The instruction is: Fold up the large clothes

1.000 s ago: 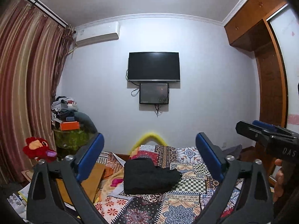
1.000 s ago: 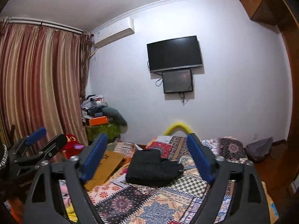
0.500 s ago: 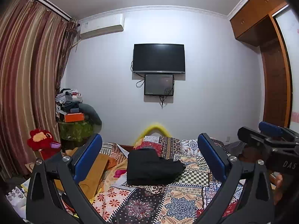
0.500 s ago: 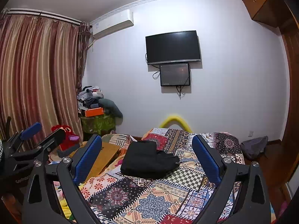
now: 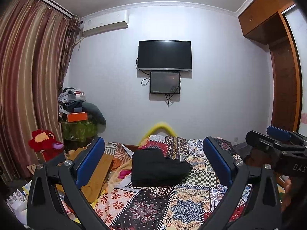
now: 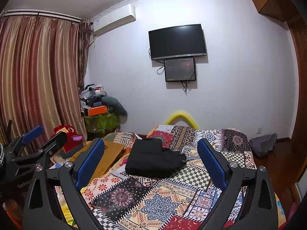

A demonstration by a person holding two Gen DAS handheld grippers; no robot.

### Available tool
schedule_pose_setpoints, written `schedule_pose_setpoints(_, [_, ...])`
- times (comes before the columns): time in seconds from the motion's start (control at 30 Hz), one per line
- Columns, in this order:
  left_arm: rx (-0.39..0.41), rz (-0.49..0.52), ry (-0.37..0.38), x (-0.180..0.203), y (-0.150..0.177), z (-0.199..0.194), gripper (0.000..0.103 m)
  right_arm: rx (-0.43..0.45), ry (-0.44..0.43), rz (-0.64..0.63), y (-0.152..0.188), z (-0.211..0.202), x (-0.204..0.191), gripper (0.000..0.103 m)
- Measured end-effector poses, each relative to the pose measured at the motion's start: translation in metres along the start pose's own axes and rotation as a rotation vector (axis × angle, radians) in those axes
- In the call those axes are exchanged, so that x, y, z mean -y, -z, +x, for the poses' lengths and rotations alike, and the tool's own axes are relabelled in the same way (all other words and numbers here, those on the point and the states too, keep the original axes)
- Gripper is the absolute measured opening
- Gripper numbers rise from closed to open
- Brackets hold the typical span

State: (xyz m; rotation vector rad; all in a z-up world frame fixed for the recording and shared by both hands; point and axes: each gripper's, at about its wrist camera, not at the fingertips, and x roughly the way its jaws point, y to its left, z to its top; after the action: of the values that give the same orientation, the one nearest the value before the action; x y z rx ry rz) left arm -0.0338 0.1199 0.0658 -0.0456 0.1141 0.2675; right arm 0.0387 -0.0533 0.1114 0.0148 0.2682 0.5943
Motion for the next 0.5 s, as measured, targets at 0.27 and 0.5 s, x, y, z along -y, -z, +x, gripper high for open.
schedule_pose_setpoints(0.27, [-0.011, -0.001, 0.004, 0.0007, 0.0026, 0.0031, 0.103, -0.009, 0.002, 0.000, -0.0009, -0.0015, -0.0006, 0.096])
schedule_pose_setpoints(0.5, [-0.013, -0.001, 0.006, 0.0008, 0.0020, 0.0042, 0.103, -0.020, 0.000, 0.010, -0.0019, -0.0014, 0.0006, 0.096])
